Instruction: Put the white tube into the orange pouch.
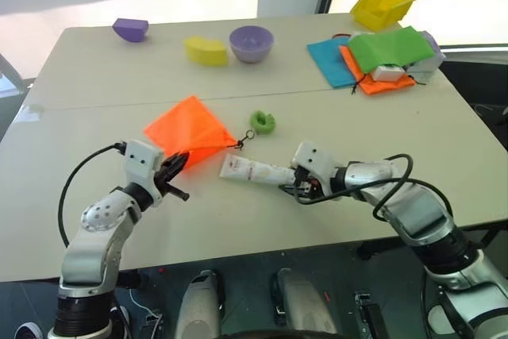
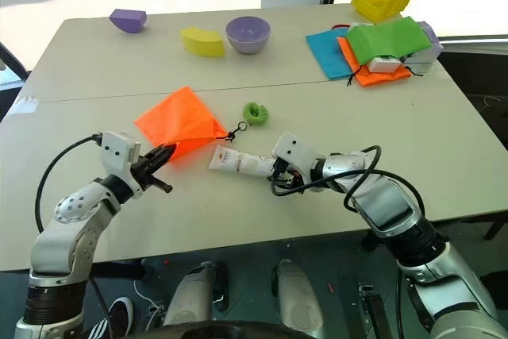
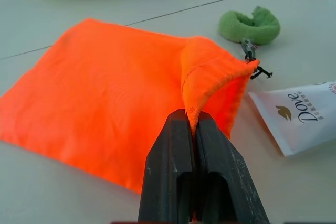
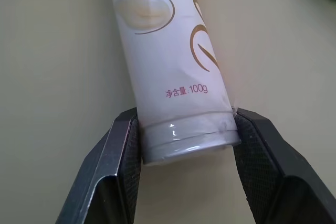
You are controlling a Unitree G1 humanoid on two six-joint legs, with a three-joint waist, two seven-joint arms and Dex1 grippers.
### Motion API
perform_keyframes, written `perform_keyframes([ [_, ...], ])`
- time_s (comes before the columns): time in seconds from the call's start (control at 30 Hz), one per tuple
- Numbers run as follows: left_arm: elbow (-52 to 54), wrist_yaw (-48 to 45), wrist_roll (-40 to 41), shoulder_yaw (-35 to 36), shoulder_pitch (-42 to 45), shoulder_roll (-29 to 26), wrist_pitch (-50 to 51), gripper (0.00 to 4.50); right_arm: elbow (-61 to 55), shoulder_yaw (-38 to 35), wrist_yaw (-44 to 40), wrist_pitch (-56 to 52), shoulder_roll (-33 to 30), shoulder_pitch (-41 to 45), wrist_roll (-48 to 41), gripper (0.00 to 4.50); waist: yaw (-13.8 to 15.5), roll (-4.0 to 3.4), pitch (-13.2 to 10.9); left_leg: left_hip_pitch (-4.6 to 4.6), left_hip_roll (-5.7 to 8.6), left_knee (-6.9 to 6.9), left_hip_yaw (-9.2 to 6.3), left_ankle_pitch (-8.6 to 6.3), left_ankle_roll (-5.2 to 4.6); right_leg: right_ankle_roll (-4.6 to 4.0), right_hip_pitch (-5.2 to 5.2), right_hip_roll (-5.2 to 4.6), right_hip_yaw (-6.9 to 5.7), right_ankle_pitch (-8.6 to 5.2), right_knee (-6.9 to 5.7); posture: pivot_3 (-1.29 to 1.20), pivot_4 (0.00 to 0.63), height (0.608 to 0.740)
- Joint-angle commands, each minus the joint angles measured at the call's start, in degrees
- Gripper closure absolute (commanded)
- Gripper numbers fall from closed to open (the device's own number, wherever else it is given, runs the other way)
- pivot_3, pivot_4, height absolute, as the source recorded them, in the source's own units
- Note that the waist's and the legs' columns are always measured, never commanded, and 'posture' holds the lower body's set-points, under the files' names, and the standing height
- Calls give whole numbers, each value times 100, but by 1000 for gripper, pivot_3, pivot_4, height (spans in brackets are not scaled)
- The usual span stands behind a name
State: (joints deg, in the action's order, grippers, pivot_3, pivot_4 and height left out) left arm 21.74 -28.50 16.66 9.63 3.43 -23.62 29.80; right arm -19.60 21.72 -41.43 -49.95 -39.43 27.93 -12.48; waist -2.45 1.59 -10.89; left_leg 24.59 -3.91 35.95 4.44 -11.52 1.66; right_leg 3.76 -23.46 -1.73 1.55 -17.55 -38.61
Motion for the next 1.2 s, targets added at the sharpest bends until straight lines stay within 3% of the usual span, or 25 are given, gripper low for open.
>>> perform_keyframes([
  [0.03,5,42,-94,-156,161,-53,-150,4500,-246,244,-390,406,-370,-27,257,2099,27,0,0,0,0,1,1,0,0,-3,0,-1,0,-2,0,0,150,740],
  [0.37,29,69,-171,-384,231,-111,-281,4500,-143,497,-641,316,-449,-39,608,2099,24,9,6,-3,-3,-2,0,0,0,-7,15,-19,0,0,24,0,150,740],
  [0.47,58,96,-158,-401,211,-90,-291,4500,-116,396,-621,285,-363,-4,621,1150,37,15,10,-4,-3,-2,-1,0,0,-8,18,-22,0,0,26,0,150,740],
  [0.53,82,115,-147,-401,186,-77,-298,4500,-226,359,-773,120,-402,-14,491,219,37,16,11,-4,-3,-3,0,-1,0,-8,19,-24,0,0,30,0,150,740],
  [0.57,91,126,-147,-403,174,-77,-299,4500,-286,368,-867,69,-445,-21,446,48,38,16,11,-4,-3,-4,0,-1,0,-8,19,-25,0,1,31,0,150,740],
  [0.9,116,172,-143,-451,132,-55,-325,4500,132,-4,-1007,-419,8,354,-8,48,8,16,11,-4,-4,-6,-1,-1,0,-7,19,-23,0,3,33,0,150,740],
  [1.2,177,220,-170,-551,107,-26,-346,4500,786,238,-1243,85,-18,654,253,48,17,16,11,-3,-1,-2,1,-1,0,-6,20,-26,0,4,33,0,150,740],
])
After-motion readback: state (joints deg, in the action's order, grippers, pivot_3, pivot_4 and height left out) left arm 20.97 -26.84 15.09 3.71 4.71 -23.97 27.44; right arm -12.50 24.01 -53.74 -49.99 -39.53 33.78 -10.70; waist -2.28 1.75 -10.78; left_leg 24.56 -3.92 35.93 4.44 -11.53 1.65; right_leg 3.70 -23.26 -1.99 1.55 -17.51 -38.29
